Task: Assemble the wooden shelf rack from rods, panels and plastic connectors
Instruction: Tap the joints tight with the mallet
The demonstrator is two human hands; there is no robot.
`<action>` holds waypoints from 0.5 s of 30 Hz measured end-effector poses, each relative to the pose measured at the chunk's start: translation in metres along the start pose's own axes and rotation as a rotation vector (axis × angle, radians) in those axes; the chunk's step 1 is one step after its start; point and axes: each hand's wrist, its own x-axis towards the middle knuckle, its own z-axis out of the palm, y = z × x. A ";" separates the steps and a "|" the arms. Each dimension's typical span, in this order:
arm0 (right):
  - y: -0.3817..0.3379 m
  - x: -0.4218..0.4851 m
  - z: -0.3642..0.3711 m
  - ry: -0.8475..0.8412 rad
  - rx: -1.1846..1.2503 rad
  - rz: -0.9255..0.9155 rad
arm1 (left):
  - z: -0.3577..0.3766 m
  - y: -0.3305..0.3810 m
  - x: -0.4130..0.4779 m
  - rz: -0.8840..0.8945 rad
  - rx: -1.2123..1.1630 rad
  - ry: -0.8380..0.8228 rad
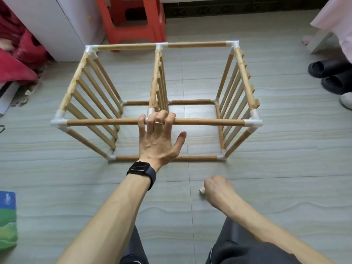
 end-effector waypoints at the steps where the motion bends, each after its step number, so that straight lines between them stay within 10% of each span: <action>1: 0.002 0.001 0.002 0.031 0.012 0.000 | 0.001 0.000 0.000 0.004 -0.006 -0.005; 15: 0.026 -0.060 -0.057 0.247 0.253 0.025 | -0.041 0.006 0.019 -0.088 -0.028 -0.329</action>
